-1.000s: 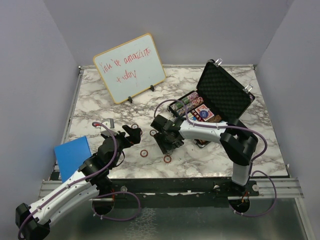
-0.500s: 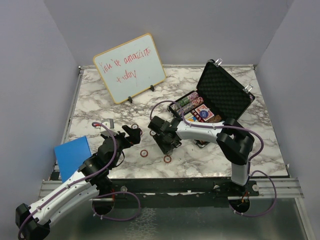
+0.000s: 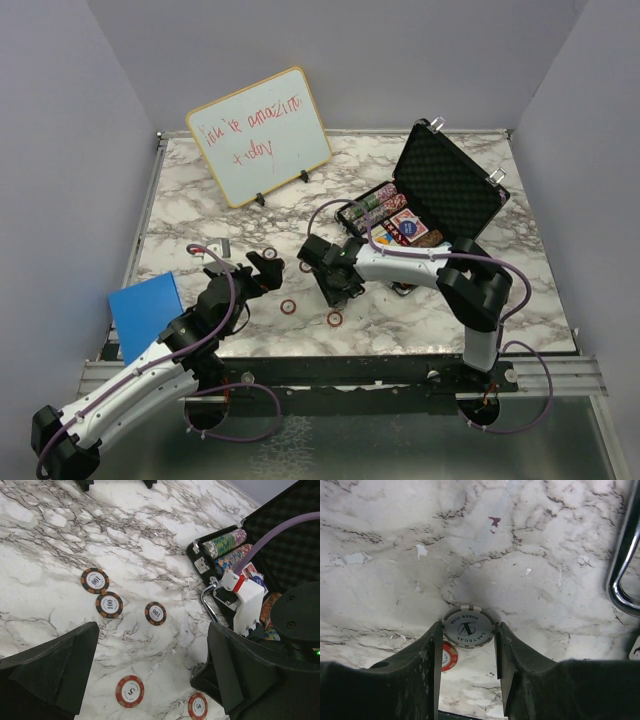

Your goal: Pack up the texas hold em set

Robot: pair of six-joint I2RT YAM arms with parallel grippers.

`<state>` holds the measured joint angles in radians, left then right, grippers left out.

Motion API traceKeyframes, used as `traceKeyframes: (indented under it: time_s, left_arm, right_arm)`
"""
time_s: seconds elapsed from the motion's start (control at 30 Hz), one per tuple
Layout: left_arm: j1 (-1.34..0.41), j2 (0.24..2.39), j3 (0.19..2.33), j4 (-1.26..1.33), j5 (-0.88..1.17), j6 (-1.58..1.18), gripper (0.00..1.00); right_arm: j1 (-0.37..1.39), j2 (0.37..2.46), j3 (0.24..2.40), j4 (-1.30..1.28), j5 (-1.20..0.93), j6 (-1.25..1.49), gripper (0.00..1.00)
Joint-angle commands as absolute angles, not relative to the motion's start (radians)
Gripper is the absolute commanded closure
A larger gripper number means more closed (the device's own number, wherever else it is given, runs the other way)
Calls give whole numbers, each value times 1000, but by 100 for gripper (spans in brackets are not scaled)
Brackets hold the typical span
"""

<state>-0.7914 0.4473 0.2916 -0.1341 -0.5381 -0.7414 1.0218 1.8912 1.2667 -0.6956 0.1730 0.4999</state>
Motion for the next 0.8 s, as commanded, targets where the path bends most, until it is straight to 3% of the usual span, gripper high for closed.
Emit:
traceKeyframes:
  time_s: [0.0, 0.43, 0.77]
  left_arm:
    - [-789, 454, 267, -96, -477, -745, 1]
    - [-788, 516, 187, 175, -208, -707, 1]
    - [-789, 763, 248, 491, 62, -723, 7]
  right_arm:
    - [1018, 1832, 1283, -747, 261, 563, 72]
    - [915, 1646, 1297, -704, 200, 686, 72]
    - [861, 1517, 1302, -553, 70, 892, 72]
